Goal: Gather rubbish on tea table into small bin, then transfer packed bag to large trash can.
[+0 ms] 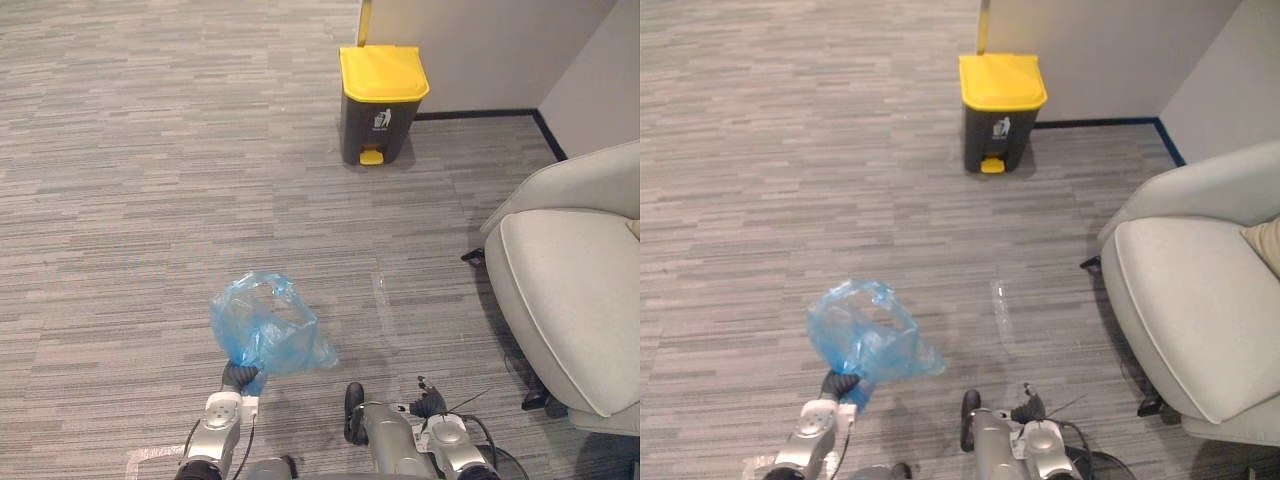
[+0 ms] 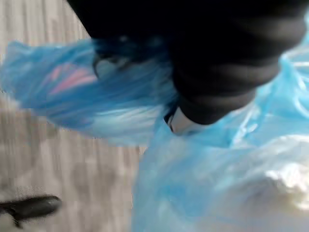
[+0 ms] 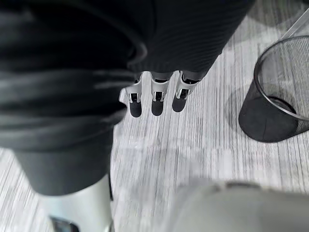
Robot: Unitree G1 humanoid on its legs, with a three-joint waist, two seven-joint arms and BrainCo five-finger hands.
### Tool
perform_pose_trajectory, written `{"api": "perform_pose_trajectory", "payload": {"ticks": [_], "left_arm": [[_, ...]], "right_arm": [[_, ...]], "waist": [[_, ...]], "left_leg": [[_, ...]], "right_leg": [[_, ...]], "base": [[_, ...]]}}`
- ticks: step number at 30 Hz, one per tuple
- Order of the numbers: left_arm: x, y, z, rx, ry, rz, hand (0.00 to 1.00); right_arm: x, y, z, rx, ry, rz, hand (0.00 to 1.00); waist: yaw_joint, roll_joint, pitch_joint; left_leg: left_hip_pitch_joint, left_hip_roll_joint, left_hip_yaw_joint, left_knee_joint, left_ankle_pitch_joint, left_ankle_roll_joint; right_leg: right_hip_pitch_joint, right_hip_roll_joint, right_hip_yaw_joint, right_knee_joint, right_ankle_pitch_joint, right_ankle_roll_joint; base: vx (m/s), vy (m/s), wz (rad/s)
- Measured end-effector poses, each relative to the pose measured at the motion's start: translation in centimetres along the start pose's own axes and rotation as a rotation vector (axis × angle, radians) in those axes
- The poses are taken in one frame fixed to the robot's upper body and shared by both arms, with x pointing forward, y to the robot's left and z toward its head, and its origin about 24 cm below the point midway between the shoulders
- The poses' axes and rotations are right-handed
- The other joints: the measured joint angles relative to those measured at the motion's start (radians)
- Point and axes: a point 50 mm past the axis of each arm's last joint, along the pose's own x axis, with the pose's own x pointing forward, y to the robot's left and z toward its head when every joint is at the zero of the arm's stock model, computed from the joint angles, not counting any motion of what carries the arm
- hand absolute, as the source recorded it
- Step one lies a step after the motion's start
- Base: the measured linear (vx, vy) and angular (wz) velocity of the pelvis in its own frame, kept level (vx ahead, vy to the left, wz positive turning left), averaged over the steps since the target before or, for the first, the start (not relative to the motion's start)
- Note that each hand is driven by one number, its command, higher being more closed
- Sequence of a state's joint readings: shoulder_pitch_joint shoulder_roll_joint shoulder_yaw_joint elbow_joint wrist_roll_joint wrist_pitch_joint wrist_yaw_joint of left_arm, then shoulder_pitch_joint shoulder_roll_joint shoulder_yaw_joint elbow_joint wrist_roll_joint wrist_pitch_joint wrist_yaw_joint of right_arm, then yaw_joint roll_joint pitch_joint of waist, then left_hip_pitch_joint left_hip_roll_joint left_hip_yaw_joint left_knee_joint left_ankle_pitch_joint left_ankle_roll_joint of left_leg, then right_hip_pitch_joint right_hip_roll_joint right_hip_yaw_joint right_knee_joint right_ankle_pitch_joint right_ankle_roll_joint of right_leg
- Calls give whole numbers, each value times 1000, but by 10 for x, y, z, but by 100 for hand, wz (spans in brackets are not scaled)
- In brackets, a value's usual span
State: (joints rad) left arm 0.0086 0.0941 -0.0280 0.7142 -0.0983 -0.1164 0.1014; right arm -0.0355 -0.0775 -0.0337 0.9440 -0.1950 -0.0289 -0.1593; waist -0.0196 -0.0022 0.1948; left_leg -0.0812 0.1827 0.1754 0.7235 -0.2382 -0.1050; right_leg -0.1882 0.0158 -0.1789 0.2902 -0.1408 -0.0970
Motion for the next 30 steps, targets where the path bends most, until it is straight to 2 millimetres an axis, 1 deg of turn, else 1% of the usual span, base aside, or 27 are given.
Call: {"api": "perform_pose_trajectory", "payload": {"ticks": [2, 3, 4, 5, 6, 7, 8, 9, 10, 11, 12, 13, 15, 16, 17, 18, 19, 20, 22, 23, 24, 25, 26, 27, 28, 29, 30], "left_arm": [[-3, -6, 0, -22, -9, -18, 100], [-4, -10, 2, -33, -21, -33, 100], [-5, -11, 1, -36, -20, -36, 100], [-5, -11, 1, -37, -18, -37, 100], [-5, -11, -1, -38, -12, -37, 100], [-5, -11, -1, -38, -11, -38, 100], [-6, -14, -4, -45, 0, -43, 100], [-8, -18, -9, -53, 22, -49, 100], [-9, -18, -13, -53, 39, -48, 100], [-10, -17, -20, -48, 66, -44, 100], [-10, -12, -24, -34, 88, -36, 100], [-9, -9, -24, -25, 90, -31, 100], [-8, -9, -24, -18, 94, -33, 100], [-11, -9, -28, -11, 105, -33, 100], [-11, -8, -27, 0, 104, -34, 100], [-11, -6, -27, 20, 101, -38, 100], [-9, -3, -25, 26, 95, -32, 100], [-8, -2, -23, 28, 90, -28, 100], [-5, 1, -18, 32, 76, -15, 100], [-4, 2, -16, 33, 70, -9, 100], [-2, 3, -13, 37, 61, -4, 100], [-1, 4, -11, 39, 57, 0, 100], [-2, 8, -13, 49, 60, 8, 100], [-2, 9, -16, 51, 75, 11, 100], [-2, 7, -18, 43, 88, 14, 100], [-1, 6, -18, 45, 87, 7, 100], [0, 3, -16, 39, 83, 2, 100]], "right_arm": [[-1, -1, 4, 15, -29, -11, 0], [-1, -4, 8, 31, -44, -20, 0], [0, -4, 10, 34, -48, -22, 0], [1, -5, 12, 42, -50, -28, 0], [1, -5, 13, 63, -48, -35, 0], [1, -5, 14, 66, -51, -36, 0], [0, -8, 6, 86, -20, -50, 0], [0, -13, -4, 82, 15, -64, 0], [-1, -14, -9, 74, 34, -64, 0], [-1, -11, -13, 76, 53, -53, 0], [-3, -6, -16, 83, 61, -43, 0], [-4, -6, -18, 83, 66, -42, 0], [-3, -7, -17, 82, 62, -43, 0], [-4, -4, -16, 84, 59, -34, 0], [-4, -1, -16, 87, 60, -28, 0], [-5, 2, -17, 88, 62, -21, 0], [-5, 4, -15, 83, 57, -13, 0], [-4, 4, -12, 79, 49, -10, 0], [-2, 5, -6, 66, 25, -1, 0], [-1, 5, -1, 64, 10, 0, 0], [0, 5, 3, 63, 1, 0, 0], [1, 5, 4, 62, -3, 0, 0], [0, 5, 2, 56, 0, 2, 0], [0, 2, -1, 54, 6, -6, 0], [2, -5, 3, 40, -3, -21, 0], [3, -9, 4, 41, -11, -31, 0], [3, -10, 4, 45, -12, -34, 0]], "waist": [[17, -5, 0], [27, -3, 0], [32, -2, -2], [41, 1, -3], [49, -1, 0], [50, -1, 0], [52, -5, 1], [55, 8, -13], [63, 27, -23], [67, 15, -34], [65, -15, -52], [64, -25, -54], [67, -26, -52], [62, -26, -50], [57, -25, -50], [51, -22, -48], [49, -19, -45], [47, -14, -37], [25, 3, -22], [18, 6, -19], [15, 7, -18], [13, 7, -17], [9, -8, -21], [2, -14, -17], [11, 15, -22], [6, 19, -22], [2, 20, -21]], "left_leg": [[-88, 26, 12, 177, -28, 19], [-150, 31, 21, 191, -40, 35], [-180, 32, 26, 160, -43, 40], [-217, 26, 31, 81, -46, 47], [-252, 1, 26, -46, -45, 49], [-255, -4, 25, -63, -44, 49], [-266, -63, -7, -276, 12, 28], [-254, -91, -54, -451, 81, 2], [-247, -89, -62, -473, 168, 9], [-246, -112, -55, -453, 190, 52], [-248, -151, -25, -436, 144, 69], [-244, -167, -13, -432, 127, 77], [-203, -184, 27, -429, 87, 105], [-142, -191, 44, -451, 68, 118], [-99, -195, 51, -471, 59, 124], [-50, -196, 52, -495, 49, 128], [0, -197, 51, -522, 44, 130], [38, -194, 47, -545, 44, 130], [113, -171, 38, -586, 44, 131], [126, -161, 36, -588, 44, 131], [144, -151, 34, -595, 44, 130], [167, -144, 30, -610, 42, 127], [199, -150, 19, -620, 26, 100], [232, -150, -7, -617, -6, 61], [234, -115, -9, -611, -15, 55], [227, -103, -30, -571, -13, 51], [201, -90, -37, -507, -6, 39]], "right_leg": [[84, 3, 19, -29, -31, -3], [116, 2, 40, -41, -46, -1], [126, 1, 53, -48, -50, 3], [138, -6, 70, -58, -55, 13], [154, -25, 88, -67, -66, 30], [157, -30, 89, -70, -68, 33], [191, -66, 103, -96, -89, 63], [201, -73, 123, -116, -109, 95], [212, -71, 147, -118, -126, 114], [220, -90, 173, -118, -136, 143], [222, -140, 192, -108, -147, 164], [210, -158, 202, -80, -151, 172], [139, -177, 247, 94, -146, 201], [76, -191, 255, 269, -116, 286], [37, -191, 255, 381, -113, 313], [-11, -186, 236, 506, -122, 300], [-67, -181, 192, 596, -143, 256], [-98, -171, 166, 616, -159, 224], [-172, -138, 76, 542, -193, 158], [-200, -130, 43, 482, -190, 150], [-231, -119, 9, 378, -164, 132], [-242, -110, -13, 274, -118, 127], [-231, -98, -23, 92, 2, 118], [-221, -88, -12, 61, 121, 41], [-224, -66, -17, 89, 102, 38], [-223, -60, -29, 104, 56, 31], [-209, -54, -37, 113, 32, 17]], "base": [[322, 1, -25], [282, 45, -41], [261, 97, -50], [270, 152, -44], [287, 174, -31], [334, 209, -20], [353, 243, -21], [358, 274, -42], [410, 333, -58], [473, 335, -50], [591, 375, -33], [479, 277, -28], [398, 229, -43], [522, 244, -42], [526, 211, -26], [440, 107, -7], [422, 43, -4], [493, -3, -2], [437, -73, 10], [399, -116, 18], [337, -116, 16], [454, -170, 25], [508, -189, 34], [498, -184, 15], [495, -187, 4], [445, -193, -4], [458, -210, 15]]}}
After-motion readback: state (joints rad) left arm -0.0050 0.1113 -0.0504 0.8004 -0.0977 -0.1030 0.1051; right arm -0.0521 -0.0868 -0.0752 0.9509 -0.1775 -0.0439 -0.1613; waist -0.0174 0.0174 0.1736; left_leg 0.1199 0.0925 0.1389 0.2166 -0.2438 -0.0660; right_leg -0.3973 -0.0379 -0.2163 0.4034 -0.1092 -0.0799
